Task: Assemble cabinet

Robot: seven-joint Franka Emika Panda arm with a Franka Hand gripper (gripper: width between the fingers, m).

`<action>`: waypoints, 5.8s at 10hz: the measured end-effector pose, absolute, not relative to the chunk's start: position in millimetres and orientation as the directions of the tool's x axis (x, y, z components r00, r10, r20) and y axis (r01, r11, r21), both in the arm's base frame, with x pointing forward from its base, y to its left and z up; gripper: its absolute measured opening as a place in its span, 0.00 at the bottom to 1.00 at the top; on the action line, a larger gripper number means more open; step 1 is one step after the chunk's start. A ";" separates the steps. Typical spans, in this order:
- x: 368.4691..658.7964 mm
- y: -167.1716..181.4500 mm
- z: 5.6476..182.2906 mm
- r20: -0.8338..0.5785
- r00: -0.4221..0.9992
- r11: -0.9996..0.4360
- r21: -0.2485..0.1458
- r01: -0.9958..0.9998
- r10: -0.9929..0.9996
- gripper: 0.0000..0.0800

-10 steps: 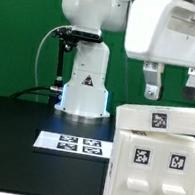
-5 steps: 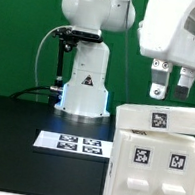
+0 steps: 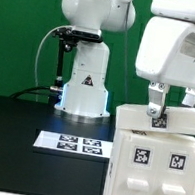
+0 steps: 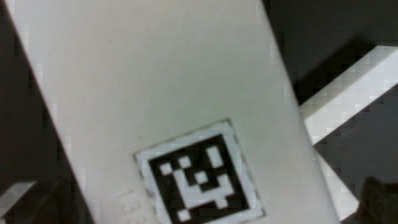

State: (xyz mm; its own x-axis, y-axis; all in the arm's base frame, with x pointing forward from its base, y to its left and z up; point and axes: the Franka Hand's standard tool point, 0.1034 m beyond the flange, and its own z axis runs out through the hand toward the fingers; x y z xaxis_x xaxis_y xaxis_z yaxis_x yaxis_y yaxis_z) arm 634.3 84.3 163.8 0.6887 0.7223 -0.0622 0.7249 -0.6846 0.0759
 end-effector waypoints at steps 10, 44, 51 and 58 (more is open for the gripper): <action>639.3 73.5 162.4 0.024 0.994 -0.991 0.082 -0.104 -0.102 0.70; 642.1 92.2 185.2 0.094 0.964 -0.967 -0.074 -0.244 -0.251 1.00; 639.7 85.3 183.6 0.141 0.856 -0.868 0.083 0.490 0.497 1.00; 634.4 76.7 170.3 -0.067 0.507 -0.502 0.081 0.861 0.859 1.00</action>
Offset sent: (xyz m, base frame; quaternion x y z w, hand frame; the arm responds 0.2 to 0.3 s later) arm 0.0000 0.0000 0.0000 0.0000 0.0000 0.1938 0.9810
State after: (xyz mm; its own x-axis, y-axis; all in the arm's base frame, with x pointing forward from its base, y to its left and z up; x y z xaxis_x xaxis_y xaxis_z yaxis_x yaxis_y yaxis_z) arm 634.4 76.7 170.3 0.5070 0.8593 -0.0670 0.8612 -0.5018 0.0808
